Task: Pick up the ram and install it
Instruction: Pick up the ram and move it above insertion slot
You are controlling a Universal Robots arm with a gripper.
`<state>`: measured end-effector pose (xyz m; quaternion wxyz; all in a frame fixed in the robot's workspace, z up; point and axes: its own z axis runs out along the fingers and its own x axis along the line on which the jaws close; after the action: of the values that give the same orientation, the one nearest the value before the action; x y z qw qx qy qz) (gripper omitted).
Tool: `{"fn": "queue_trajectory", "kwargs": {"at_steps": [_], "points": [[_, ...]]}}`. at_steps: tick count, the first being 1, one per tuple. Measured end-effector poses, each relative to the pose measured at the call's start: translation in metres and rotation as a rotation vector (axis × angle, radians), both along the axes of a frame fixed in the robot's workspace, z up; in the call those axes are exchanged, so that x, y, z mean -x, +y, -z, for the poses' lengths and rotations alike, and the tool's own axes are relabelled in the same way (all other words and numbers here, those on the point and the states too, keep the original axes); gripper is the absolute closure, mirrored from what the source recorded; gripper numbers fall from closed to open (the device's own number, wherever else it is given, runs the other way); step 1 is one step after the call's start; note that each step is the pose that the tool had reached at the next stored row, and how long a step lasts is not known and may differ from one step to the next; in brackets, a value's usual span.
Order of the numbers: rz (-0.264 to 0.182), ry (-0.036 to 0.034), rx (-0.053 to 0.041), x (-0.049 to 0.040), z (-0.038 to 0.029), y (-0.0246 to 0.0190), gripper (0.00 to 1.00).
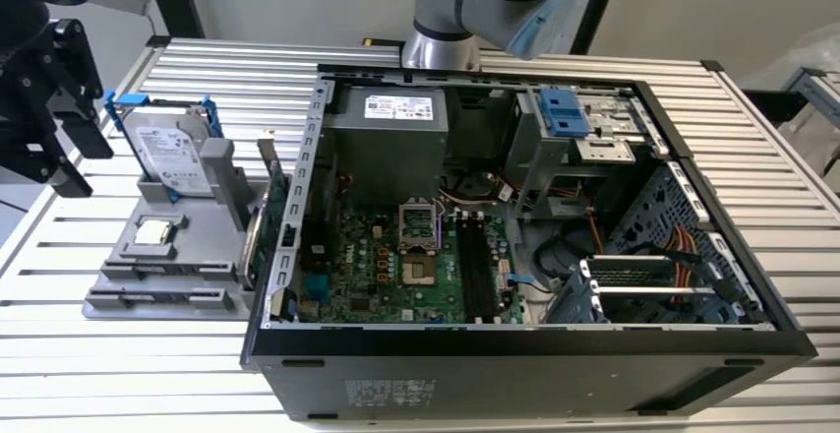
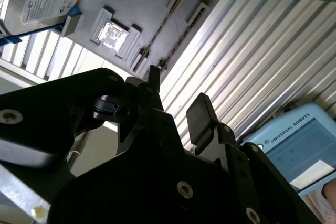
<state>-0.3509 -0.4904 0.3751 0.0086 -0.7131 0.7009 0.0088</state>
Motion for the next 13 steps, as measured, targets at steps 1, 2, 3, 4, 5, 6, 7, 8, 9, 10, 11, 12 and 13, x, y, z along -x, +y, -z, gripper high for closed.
{"fn": "queue_trajectory", "kwargs": {"at_steps": [1, 2, 3, 4, 5, 6, 7, 8, 9, 10, 11, 12, 13], "points": [[0.000, -0.0001, -0.0001, 0.0000, 0.0001, 0.0000, 0.00], [0.000, -0.0001, -0.0001, 0.0000, 0.0003, 0.0000, 0.00], [0.000, -0.0001, -0.0002, 0.0000, 0.0005, 0.0000, 0.00], [0.000, -0.0002, -0.0003, 0.0000, 0.0009, 0.0000, 0.00], [0.000, -0.0002, -0.0002, 0.0000, 0.0012, 0.0000, 0.00], [0.000, -0.0002, -0.0001, 0.0000, 0.0016, 0.0000, 0.00], [0.000, -0.0002, -0.0002, 0.0000, 0.0021, 0.0000, 0.00], [0.000, -0.0003, -0.0002, 0.0000, 0.0027, 0.0000, 0.00], [0.000, -0.0002, -0.0002, 0.0000, 0.0033, 0.0000, 0.00], [0.000, -0.0001, -0.0001, 0.0000, 0.0039, 0.0000, 0.00], [0.000, -0.0002, -0.0002, 0.0000, 0.0046, 0.0000, 0.00], [0.000, -0.0002, -0.0001, 0.0000, 0.0053, 0.0000, 0.00], [0.000, -0.0001, -0.0001, 0.0000, 0.0060, 0.0000, 0.00]]}}
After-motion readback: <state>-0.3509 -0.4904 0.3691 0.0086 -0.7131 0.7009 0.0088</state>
